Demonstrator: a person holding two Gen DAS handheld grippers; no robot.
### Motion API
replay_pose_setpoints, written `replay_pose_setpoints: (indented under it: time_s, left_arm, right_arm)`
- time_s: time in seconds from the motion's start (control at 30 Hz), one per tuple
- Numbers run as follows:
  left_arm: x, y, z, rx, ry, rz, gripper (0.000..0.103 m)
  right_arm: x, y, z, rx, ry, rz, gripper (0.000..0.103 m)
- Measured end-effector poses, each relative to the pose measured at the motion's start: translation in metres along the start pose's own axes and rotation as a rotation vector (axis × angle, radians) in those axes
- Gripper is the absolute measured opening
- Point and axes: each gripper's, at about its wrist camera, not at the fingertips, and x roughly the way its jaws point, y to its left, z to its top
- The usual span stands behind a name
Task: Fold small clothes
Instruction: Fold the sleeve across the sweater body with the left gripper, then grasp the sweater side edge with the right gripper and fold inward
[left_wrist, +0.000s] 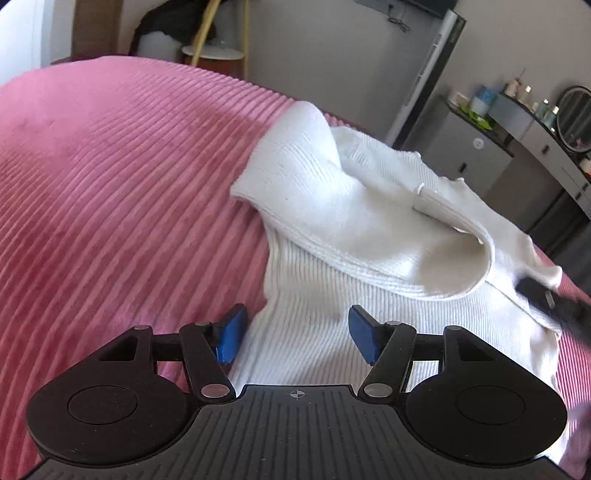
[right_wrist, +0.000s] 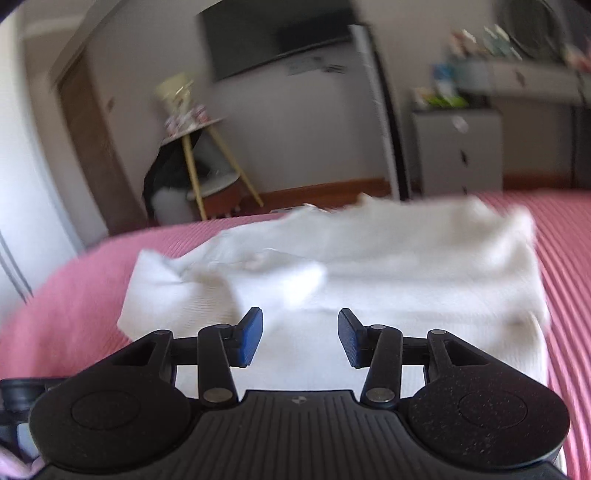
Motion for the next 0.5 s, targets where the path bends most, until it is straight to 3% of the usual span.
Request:
replay_pose_setpoints:
  time_s: [0.07, 0.2, 0.3, 0.33, 0.37, 0.43, 0.5]
  left_arm:
    - [-0.002, 0.006, -0.004, 0.000, -0.021, -0.003, 0.066]
    - [0.004, 0.015, -0.002, -0.074, -0.023, -0.047, 0.066]
    - [0.004, 0.015, -0.001, -0.077, -0.036, -0.050, 0.066]
    - [0.005, 0.014, -0.002, -0.073, -0.039, -0.049, 0.067]
    - [0.004, 0.012, -0.001, -0.067, -0.041, -0.048, 0.067]
    - [0.004, 0.010, -0.002, -0.048, -0.049, -0.046, 0.067]
    - [0.004, 0.009, -0.002, -0.041, -0.055, -0.043, 0.067]
  right_arm:
    - [0.013, 0.030, 0.013, -0.097, 0.013, -0.027, 0.045]
    - [0.050, 0.064, 0.029, -0.249, 0.104, -0.171, 0.044]
    - [0.069, 0.066, 0.028, -0.297, 0.175, -0.233, 0.030]
    - [0.071, 0.063, 0.029, -0.300, 0.181, -0.249, 0.012]
    - [0.070, 0.059, 0.029, -0.281, 0.181, -0.250, 0.007]
    - [0.060, 0.043, 0.036, -0.198, 0.141, -0.248, 0.007]
    - [0.037, 0.022, 0.046, -0.081, 0.035, -0.220, 0.007]
